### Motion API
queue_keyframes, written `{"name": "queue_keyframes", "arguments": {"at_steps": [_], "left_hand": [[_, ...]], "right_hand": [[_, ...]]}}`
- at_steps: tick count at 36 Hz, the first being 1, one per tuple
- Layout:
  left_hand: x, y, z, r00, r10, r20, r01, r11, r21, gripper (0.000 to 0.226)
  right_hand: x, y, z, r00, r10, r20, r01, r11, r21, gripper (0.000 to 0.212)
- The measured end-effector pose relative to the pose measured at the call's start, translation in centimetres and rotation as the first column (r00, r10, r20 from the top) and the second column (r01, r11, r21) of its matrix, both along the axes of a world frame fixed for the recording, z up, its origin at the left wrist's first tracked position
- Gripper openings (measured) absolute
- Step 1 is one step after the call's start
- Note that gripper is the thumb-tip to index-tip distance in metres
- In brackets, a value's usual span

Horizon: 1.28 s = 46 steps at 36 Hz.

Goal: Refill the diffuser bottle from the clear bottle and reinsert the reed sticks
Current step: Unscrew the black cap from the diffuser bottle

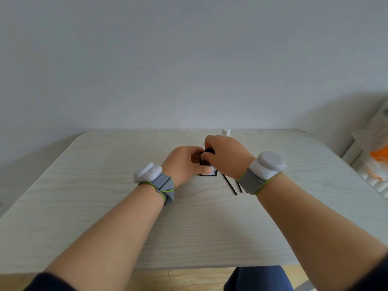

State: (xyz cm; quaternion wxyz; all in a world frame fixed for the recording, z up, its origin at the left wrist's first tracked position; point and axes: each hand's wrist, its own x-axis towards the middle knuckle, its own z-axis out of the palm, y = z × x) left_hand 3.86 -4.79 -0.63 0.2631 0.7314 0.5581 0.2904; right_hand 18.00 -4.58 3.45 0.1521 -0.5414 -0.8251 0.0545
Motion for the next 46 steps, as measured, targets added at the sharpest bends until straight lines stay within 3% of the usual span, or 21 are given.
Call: {"name": "queue_keyframes", "arguments": {"at_steps": [10,16,23,28,35,40,46], "left_hand": [[0.0,-0.1,0.4,1.000,0.019,0.014,-0.019,1.000,-0.013,0.034],[0.0,-0.2,0.5,0.999,0.037,-0.002,-0.037,0.999,-0.011,0.033],[0.0,-0.3,0.5,0.999,0.045,0.009,-0.045,0.999,-0.025,0.047],[0.0,-0.2,0.3,0.999,0.039,0.014,-0.039,0.999,-0.021,0.041],[-0.1,-0.2,0.5,0.999,0.030,-0.025,-0.031,0.999,-0.017,0.034],[-0.1,-0.3,0.4,0.999,0.046,0.018,-0.045,0.998,-0.033,0.041],[0.0,-0.3,0.4,0.998,0.039,0.044,-0.037,0.999,-0.034,0.046]], "right_hand": [[0.9,-0.1,0.1,0.996,0.060,-0.064,-0.063,0.997,-0.044,0.028],[1.0,-0.1,0.2,0.992,-0.071,-0.101,0.070,0.997,-0.013,0.041],[0.5,0.0,0.1,0.992,-0.051,-0.115,0.049,0.999,-0.013,0.022],[0.5,-0.1,0.6,0.994,0.017,-0.113,-0.024,0.998,-0.061,0.032],[0.5,0.2,0.7,0.993,-0.098,-0.066,0.099,0.995,0.011,0.036],[0.3,-0.1,0.7,0.996,-0.057,-0.072,0.055,0.998,-0.027,0.022],[0.5,-0.3,0.8,0.995,0.002,-0.103,-0.009,0.998,-0.065,0.033]]}}
